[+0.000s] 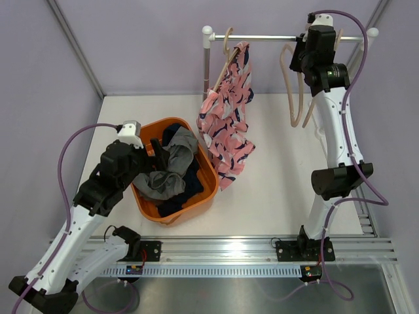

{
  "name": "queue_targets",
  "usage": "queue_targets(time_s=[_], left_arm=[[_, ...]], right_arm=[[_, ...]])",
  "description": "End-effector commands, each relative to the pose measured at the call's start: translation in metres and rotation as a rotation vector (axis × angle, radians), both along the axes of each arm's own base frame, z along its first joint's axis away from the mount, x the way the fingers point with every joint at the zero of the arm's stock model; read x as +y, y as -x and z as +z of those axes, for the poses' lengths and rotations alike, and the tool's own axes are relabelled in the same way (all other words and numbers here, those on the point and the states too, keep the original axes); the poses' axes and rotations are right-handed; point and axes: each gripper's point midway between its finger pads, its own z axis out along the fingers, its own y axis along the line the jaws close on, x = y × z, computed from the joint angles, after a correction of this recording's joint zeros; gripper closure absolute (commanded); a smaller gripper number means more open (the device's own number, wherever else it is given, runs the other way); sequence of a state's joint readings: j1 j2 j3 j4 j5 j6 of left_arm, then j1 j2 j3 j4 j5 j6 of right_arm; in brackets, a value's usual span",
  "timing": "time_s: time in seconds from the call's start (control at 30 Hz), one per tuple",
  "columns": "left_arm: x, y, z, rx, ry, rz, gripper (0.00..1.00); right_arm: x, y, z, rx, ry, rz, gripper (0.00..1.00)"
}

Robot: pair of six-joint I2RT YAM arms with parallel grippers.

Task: Remove the shorts from the hanger

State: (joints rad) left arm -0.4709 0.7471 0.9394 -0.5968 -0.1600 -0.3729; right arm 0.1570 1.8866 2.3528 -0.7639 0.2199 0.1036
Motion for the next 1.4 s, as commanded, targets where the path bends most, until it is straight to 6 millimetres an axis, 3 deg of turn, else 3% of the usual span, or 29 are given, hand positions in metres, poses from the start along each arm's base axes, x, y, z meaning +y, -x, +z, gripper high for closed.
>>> queue_targets(time_s=[0.0, 0.17, 0.37, 0.73, 1.37], left_arm=[[-0.004, -0.001, 0.009, -0.044, 0.02, -0.023, 0.01], [-0.005, -0.001, 0.007, -0.036, 0.02, -0.027, 0.01], [-0.004, -0.002, 0.005, -0.031, 0.02, -0.021, 0.01], [-0.005, -0.004, 0.002, -0.018, 0.016, -0.018, 0.01], [-0.003, -0.004, 0.0, -0.017, 0.009, -0.009, 0.01]], right_arm=[[0.004, -0.01, -0.001, -0.012, 0.008, 0.022, 1.0], [0.006, -0.011, -0.02, 0.026, 0.01, 0.031, 1.0], [0.011, -0.005, -0.028, 0.04, -0.003, 0.052, 1.0], [0.008, 0.005, -0.025, 0.031, -0.008, 0.048, 1.0], [0.011, 0.002, -0.025, 0.037, -0.002, 0.065, 1.0]])
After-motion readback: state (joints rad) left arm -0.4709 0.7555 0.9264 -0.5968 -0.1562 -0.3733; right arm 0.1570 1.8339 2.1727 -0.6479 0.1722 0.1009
